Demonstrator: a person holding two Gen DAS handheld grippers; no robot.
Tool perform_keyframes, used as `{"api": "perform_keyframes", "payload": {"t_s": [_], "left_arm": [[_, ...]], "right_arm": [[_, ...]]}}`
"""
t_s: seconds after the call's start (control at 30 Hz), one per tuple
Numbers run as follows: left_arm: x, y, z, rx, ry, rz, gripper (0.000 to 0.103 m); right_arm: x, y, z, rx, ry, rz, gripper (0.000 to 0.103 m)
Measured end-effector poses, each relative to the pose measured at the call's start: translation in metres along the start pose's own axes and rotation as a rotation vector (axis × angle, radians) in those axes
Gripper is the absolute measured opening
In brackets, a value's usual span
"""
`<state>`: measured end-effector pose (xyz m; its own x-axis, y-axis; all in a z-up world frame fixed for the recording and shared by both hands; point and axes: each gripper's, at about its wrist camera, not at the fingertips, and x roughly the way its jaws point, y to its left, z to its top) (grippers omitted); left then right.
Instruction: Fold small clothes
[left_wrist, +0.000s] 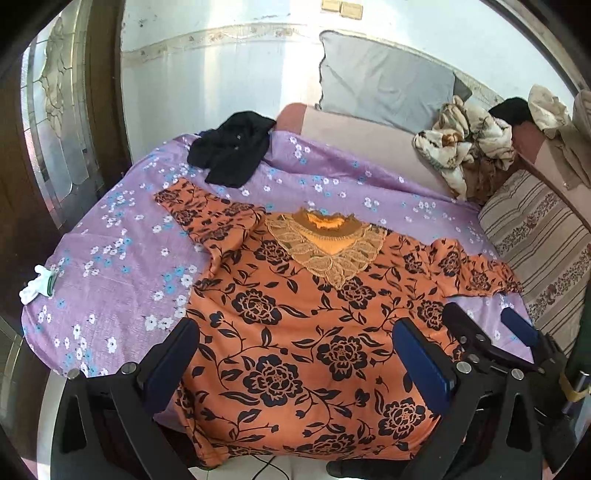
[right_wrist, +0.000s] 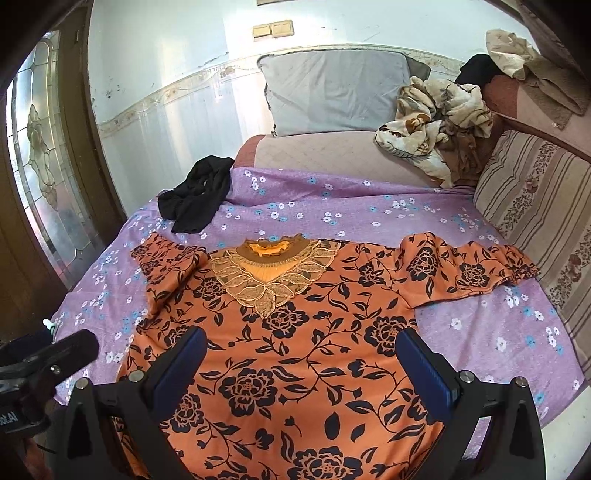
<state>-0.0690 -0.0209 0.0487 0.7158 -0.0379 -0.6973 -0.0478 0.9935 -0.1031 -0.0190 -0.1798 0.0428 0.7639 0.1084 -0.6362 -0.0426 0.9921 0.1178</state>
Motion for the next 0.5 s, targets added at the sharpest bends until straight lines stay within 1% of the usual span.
{"api": "perform_keyframes", "payload": {"t_s": [0.07,0.2,0.3,0.37,0.5], "left_arm": [[-0.01,0.001,0.0,-0.004,-0.009,0.005,0.103],[-0.034,-0.003,0.003,-0.007,-0.029,-0.01,0.103],[-0.05,-0.009,0.004,0.0,-0.048,0.007,0.103],[-0.051,-0.01,0.004,0.006,-0.052,0.019,0.103],[-0.035,-0.007,0.0,0.009,-0.013,0.049,0.103]], "right_arm": [[-0.002,0.0,0.001,0.003,-0.007,0.007,0.103],[-0.009,0.004,0.004,0.004,-0.023,0.027,0.103],[-0.015,0.008,0.007,-0.01,-0.033,0.036,0.103],[-0.015,0.01,0.008,-0.02,-0.02,0.038,0.103],[-0.011,0.011,0.004,-0.033,0.02,0.036,0.103]]}}
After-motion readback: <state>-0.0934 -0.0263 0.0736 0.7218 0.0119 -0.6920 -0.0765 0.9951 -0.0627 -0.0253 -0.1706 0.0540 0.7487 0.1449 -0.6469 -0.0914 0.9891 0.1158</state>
